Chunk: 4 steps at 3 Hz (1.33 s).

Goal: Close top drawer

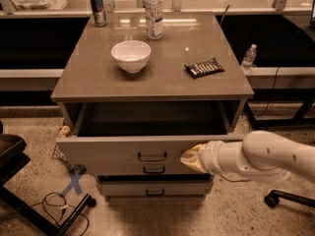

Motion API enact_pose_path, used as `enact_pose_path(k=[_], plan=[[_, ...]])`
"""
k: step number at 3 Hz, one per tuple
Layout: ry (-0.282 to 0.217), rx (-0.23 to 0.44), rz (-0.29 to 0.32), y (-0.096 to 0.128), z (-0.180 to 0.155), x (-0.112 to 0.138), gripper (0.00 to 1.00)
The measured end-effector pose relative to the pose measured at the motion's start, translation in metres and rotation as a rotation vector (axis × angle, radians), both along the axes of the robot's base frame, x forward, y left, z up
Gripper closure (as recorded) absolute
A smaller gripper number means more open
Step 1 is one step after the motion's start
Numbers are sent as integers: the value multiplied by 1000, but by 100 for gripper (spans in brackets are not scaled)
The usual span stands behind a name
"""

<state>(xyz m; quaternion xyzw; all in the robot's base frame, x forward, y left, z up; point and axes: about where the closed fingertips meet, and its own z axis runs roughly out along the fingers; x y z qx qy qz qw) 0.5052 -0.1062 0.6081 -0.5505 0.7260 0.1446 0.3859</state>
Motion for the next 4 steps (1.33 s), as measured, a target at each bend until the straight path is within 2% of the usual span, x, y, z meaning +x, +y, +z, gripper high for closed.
enact_pose_path(k=[1, 3, 4], plan=[[-29, 12, 25, 24, 16, 34, 100], [-43, 53, 56, 58, 17, 70, 100], [-44, 62, 59, 63, 16, 76, 100]])
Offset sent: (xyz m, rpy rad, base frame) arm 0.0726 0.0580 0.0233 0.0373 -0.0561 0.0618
